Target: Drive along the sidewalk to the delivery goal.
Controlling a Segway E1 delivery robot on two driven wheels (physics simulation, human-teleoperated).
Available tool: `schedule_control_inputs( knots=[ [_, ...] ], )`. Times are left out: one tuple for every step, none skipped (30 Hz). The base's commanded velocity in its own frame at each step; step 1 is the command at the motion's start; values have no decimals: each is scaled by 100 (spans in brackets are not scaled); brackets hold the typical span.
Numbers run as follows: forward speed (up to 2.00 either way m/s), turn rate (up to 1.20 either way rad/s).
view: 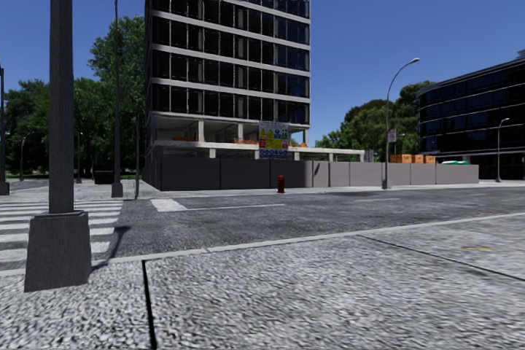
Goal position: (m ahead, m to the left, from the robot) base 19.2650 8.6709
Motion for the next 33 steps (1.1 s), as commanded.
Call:
schedule_control_inputs(
  knots=[
    [104, 75],
    [104, 75],
    [103, 80],
    [103, 82],
    [103, 82],
    [103, 82],
    [102, 83],
    [102, 83],
    [102, 83],
    [102, 83],
    [102, 83],
    [101, 84],
    [101, 84],
    [101, 84],
    [101, 84],
    [100, 84],
    [100, 84],
    [100, 84],
    [100, 84],
    [100, 84],
    [100, 84],
    [100, 84],
    [100, 84],
    [100, 84],
    [100, 84],
    [100, 84],
    [100, 84],
    [100, 84],
    [100, 84],
    [100, 84],
    [100, 84],
    [100, 84],
    [100, 84]
  ],
)
